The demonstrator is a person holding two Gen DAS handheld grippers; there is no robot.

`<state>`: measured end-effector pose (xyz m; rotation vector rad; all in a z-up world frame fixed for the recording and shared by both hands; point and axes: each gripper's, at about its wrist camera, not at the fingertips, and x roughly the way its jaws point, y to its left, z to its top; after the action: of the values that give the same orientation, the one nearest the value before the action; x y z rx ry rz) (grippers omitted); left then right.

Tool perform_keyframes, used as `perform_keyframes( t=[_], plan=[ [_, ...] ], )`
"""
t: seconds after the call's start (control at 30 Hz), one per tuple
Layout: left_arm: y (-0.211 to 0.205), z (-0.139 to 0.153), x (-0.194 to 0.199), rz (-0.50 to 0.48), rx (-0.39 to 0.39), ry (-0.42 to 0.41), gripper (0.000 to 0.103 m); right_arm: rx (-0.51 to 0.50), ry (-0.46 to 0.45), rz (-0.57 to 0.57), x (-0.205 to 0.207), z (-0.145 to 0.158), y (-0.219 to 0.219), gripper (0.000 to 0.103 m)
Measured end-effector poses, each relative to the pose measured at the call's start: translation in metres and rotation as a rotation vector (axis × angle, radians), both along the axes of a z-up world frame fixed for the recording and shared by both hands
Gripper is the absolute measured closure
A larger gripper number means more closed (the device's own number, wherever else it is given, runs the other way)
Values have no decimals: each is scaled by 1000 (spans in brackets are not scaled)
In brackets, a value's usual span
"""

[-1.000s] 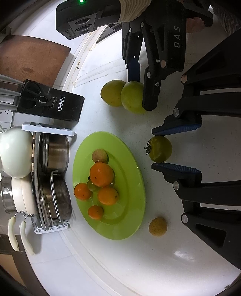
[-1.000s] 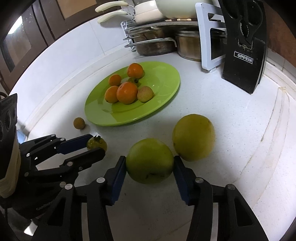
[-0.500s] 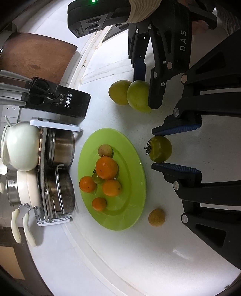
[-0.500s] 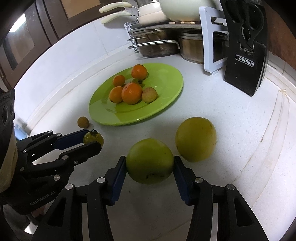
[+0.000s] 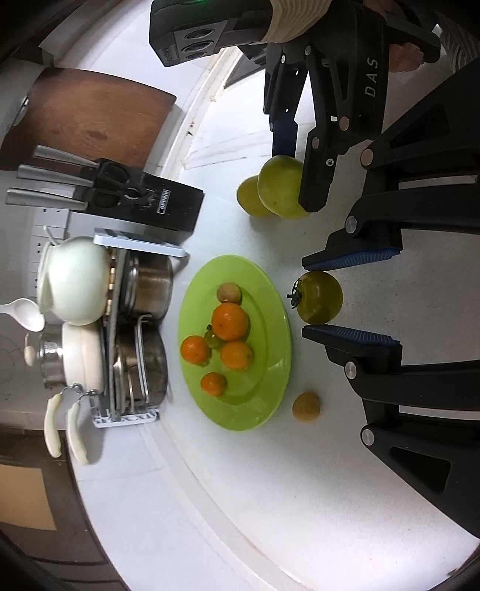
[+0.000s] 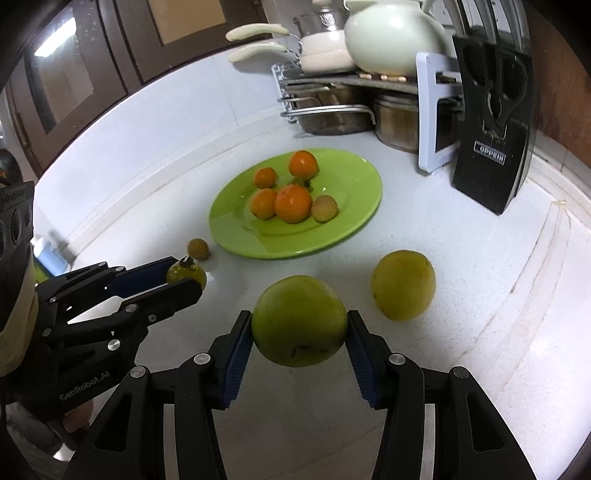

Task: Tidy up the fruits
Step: 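Lift and carry the tomato in the left tool over the plate while the right tool carries the apple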

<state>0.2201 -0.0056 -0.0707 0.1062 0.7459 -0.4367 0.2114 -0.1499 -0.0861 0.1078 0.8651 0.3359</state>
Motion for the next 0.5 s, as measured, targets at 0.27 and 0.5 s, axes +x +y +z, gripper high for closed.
perform_keyframes(
  t=[0.27,0.5],
  plan=[
    [4,23,-13,19,17,-72,73,2,-59,1,-10,22,3,52],
    [9,44,-11,57,27,-126,73,4,-120,-15,-8,44,5,52]
  ],
)
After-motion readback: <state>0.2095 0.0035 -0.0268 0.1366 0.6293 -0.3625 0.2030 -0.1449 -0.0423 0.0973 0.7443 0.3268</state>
